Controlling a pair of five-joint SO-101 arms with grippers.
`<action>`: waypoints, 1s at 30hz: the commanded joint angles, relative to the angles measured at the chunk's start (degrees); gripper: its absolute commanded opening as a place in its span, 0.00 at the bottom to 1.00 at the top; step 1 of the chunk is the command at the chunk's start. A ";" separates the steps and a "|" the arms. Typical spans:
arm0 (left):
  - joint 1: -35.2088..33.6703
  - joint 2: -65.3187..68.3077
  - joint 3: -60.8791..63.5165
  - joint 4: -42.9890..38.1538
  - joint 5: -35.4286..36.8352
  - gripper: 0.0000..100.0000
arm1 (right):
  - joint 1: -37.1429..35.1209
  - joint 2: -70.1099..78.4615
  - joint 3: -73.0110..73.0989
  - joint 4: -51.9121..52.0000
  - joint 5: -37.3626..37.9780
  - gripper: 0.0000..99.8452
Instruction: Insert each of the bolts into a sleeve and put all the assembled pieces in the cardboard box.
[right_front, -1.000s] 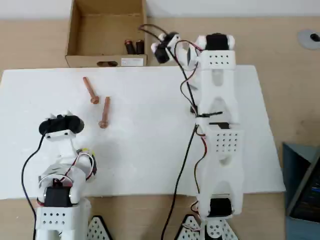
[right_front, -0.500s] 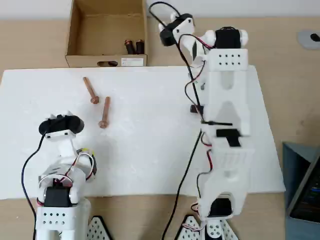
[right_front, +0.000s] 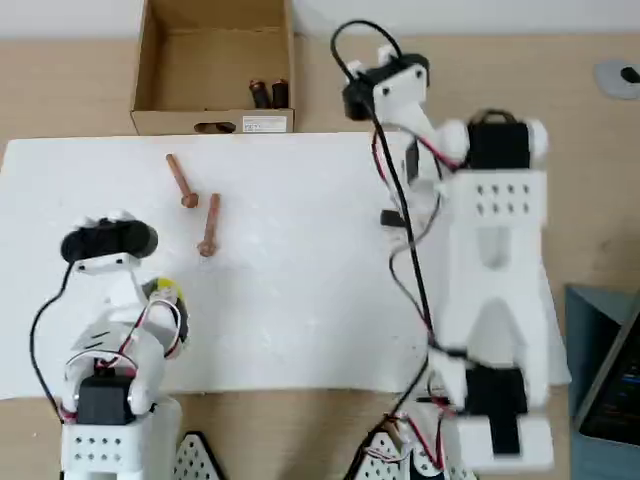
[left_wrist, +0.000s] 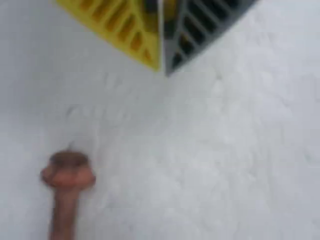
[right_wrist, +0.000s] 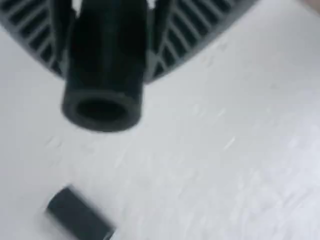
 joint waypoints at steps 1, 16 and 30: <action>-0.26 3.65 -8.79 4.13 -0.18 0.00 | 0.57 -10.59 8.04 -0.79 -2.73 0.01; 0.00 40.57 -37.01 7.91 -0.26 0.00 | 0.92 -30.11 34.33 -8.62 -12.04 0.01; 4.57 82.68 -65.58 20.48 -10.11 0.00 | 13.67 -32.13 39.69 -10.11 -10.11 0.01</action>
